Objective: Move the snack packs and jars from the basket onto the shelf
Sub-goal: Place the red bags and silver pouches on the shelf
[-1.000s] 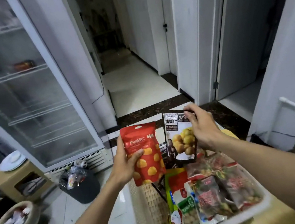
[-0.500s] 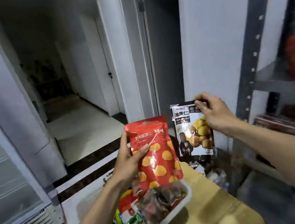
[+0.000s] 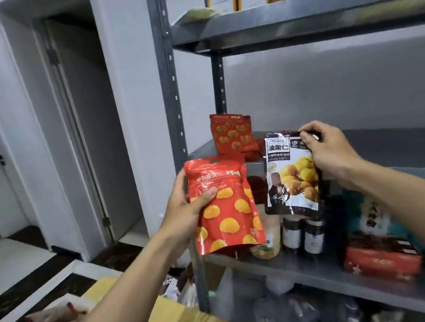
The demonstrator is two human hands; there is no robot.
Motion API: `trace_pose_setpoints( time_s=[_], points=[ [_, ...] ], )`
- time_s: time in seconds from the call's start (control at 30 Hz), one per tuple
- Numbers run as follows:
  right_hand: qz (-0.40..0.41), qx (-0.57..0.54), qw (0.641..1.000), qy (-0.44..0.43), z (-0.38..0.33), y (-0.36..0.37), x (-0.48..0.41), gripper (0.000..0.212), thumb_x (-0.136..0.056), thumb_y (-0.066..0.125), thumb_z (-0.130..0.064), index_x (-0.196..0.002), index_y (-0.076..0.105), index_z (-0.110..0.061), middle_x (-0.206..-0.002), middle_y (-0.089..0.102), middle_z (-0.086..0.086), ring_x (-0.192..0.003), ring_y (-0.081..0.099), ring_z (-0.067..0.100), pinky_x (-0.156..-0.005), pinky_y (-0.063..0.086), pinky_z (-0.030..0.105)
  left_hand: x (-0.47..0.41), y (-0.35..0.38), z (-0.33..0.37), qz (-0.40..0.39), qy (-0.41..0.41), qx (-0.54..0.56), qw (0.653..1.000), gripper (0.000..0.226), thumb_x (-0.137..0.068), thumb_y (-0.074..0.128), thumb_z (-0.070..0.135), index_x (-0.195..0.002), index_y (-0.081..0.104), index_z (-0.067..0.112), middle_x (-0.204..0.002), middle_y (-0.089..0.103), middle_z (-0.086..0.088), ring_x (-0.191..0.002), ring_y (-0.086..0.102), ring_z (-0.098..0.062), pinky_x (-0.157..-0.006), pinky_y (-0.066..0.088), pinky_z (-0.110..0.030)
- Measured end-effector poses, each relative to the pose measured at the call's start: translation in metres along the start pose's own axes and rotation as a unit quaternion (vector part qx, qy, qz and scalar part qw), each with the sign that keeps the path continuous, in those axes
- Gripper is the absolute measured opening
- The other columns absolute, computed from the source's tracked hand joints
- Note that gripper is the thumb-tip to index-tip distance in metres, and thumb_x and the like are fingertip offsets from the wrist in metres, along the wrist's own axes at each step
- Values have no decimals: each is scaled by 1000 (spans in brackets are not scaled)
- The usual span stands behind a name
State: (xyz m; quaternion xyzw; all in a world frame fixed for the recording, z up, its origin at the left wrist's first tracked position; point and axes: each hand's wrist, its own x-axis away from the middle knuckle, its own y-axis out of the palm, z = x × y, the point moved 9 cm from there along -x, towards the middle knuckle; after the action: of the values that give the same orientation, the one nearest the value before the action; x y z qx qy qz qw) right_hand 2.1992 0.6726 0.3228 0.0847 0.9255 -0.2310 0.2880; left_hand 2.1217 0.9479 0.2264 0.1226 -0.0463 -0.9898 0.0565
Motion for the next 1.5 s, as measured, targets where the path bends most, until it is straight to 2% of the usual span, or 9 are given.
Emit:
trace_pose_setpoints(
  time_s=[0.23, 0.37, 0.53, 0.7, 0.93, 1.07, 1.27, 1.37, 1.5],
  points=[
    [41, 31, 996, 71, 90, -107, -68, 17, -103, 46, -23, -108, 60, -15, -103, 64, 8, -85, 56, 21, -71, 43, 28, -108, 119, 17, -41, -14, -41, 998, 70, -80, 77, 29, -138, 39, 35, -123, 62, -3, -105, 66, -25, -85, 57, -46],
    [85, 74, 991, 68, 138, -148, -122, 9, -100, 51, -20, -98, 59, -21, -109, 64, 10, -93, 55, 22, -77, 38, 28, -177, 172, 24, -41, -59, -22, 997, 44, -83, 73, 15, -122, 54, 22, -106, 71, -9, -81, 72, -22, -62, 60, -34],
    [68, 67, 991, 96, 181, -156, -166, 16, -101, 50, -16, -108, 64, -14, -105, 59, 4, -95, 53, 20, -78, 36, 25, -249, 201, 8, -37, -94, -60, 993, 42, -84, 72, 12, -123, 58, 17, -103, 73, -11, -87, 71, -27, -78, 59, -40],
    [36, 52, 989, 132, 221, -137, -198, 15, -101, 49, -16, -104, 64, -15, -109, 62, 6, -98, 55, 21, -80, 37, 26, -291, 211, -23, -39, -156, -69, 985, 29, -83, 72, 10, -103, 56, 24, -96, 71, -11, -80, 70, -25, -68, 60, -38],
    [29, 76, 985, 150, 246, -109, -225, 23, -101, 48, -16, -115, 64, -8, -119, 61, 7, -101, 50, 18, -82, 33, 23, -330, 227, -43, -82, -196, -122, 969, 78, -77, 78, 12, -144, 39, 12, -112, 66, -13, -86, 69, -25, -62, 60, -34],
    [25, 108, 983, 149, 254, -104, -231, 23, -101, 48, -18, -114, 65, -9, -122, 63, 8, -110, 55, 23, -86, 36, 24, -345, 224, -48, -76, -165, -171, 968, 96, -69, 85, 23, -149, 31, 22, -143, 46, -14, -116, 58, -32, -94, 53, -44],
    [2, 158, 975, 157, 261, -98, -225, 24, -100, 50, -25, -118, 61, -14, -120, 62, 11, -98, 52, 20, -83, 38, 25, -346, 219, -45, -73, -122, -227, 963, 87, -75, 81, 31, -148, 34, 24, -140, 48, -13, -116, 56, -30, -99, 49, -40],
    [-19, 178, 974, 141, 258, -95, -222, 34, -98, 54, -31, -129, 56, -16, -132, 56, 12, -117, 53, 26, -96, 41, 28, -345, 224, -31, -83, -62, -294, 950, 78, -84, 74, 30, -149, 32, 24, -146, 42, -11, -125, 49, -28, -93, 44, -30],
    [-56, 315, 946, 44, 226, -90, -216, 53, -96, 49, -49, -144, 41, -27, -151, 38, 7, -140, 35, 25, -116, 26, 42, -341, 231, -1, -73, 82, -429, 897, 71, -87, 64, 41, -149, 31, 29, -156, 29, -6, -143, 28, -27, -116, 28, -40]
  ],
)
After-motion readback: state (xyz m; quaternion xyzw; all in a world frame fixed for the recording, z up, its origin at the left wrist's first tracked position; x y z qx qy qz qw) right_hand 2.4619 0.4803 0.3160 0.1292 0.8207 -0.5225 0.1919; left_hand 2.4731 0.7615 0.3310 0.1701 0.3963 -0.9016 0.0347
